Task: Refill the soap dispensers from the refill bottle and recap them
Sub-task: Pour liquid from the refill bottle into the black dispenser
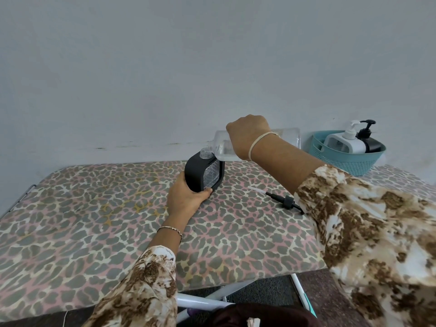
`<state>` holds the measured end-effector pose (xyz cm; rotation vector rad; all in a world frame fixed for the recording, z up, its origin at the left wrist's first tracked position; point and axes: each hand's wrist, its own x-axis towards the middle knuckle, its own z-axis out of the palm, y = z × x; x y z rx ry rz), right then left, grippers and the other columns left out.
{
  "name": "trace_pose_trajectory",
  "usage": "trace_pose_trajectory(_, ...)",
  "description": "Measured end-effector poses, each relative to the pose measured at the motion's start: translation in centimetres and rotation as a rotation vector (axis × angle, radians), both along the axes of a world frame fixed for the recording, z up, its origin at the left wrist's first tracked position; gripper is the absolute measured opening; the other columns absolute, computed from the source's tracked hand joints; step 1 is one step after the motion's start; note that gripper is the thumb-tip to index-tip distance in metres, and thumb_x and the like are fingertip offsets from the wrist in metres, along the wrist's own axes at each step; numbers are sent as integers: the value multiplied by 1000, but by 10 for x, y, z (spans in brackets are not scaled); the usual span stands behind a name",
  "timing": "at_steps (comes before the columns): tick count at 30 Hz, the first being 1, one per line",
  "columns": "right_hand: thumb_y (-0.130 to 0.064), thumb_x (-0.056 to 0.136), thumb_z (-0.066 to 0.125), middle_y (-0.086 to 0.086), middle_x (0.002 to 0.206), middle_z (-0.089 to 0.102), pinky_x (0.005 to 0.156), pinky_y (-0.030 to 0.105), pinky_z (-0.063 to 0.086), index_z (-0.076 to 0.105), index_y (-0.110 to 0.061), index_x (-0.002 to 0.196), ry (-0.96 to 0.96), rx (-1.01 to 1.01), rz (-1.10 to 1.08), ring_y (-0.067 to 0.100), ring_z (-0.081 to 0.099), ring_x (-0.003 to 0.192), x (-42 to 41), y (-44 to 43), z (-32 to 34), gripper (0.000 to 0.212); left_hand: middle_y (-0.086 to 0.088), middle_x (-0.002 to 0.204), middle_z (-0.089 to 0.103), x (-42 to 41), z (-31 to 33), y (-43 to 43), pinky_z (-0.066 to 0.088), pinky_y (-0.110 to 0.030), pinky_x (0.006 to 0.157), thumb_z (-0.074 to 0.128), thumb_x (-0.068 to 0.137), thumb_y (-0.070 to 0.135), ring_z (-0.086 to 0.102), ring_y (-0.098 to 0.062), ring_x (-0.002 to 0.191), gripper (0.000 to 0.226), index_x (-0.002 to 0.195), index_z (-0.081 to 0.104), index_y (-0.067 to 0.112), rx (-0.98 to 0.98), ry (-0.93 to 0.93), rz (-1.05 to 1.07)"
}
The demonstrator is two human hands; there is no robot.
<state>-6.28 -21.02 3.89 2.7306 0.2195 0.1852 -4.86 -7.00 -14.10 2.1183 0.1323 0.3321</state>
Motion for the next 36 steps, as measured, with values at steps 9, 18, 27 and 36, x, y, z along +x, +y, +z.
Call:
trace_pose_trajectory(9, -8, 89, 47, 2, 87, 50, 70, 30, 45, 56, -11, 117, -9, -13, 11, 22, 50, 82, -1, 1, 2, 30, -1, 123, 64, 0, 0, 0, 48, -35, 94, 88, 62, 32, 60, -23, 114, 73, 125, 54, 19, 0, 0, -1)
trace_pose_trajectory(18, -7, 88, 46, 2, 88, 50, 72, 31, 47, 56, -12, 118, -10, -20, 14, 22, 48, 82, -1, 1, 2, 32, -1, 124, 63, 1, -1, 0, 49, -36, 94, 88, 62, 32, 59, -23, 114, 73, 126, 53, 20, 9, -7, -6)
trace_pose_trajectory(27, -8, 89, 45, 2, 90, 50, 73, 32, 48, 56, -11, 120, -19, -23, 16, 22, 48, 83, -1, 1, 1, 33, -1, 124, 63, 1, -1, 1, 49, -37, 94, 88, 62, 32, 59, -23, 114, 74, 126, 53, 19, 11, -11, -6)
trace_pose_trajectory(36, -9, 89, 45, 3, 89, 52, 77, 33, 51, 56, -11, 120, -12, -47, 15, 23, 54, 86, 0, 3, 2, 33, -1, 124, 64, 2, -2, 1, 48, -37, 94, 88, 61, 32, 59, -23, 114, 74, 126, 53, 20, 3, -5, -5)
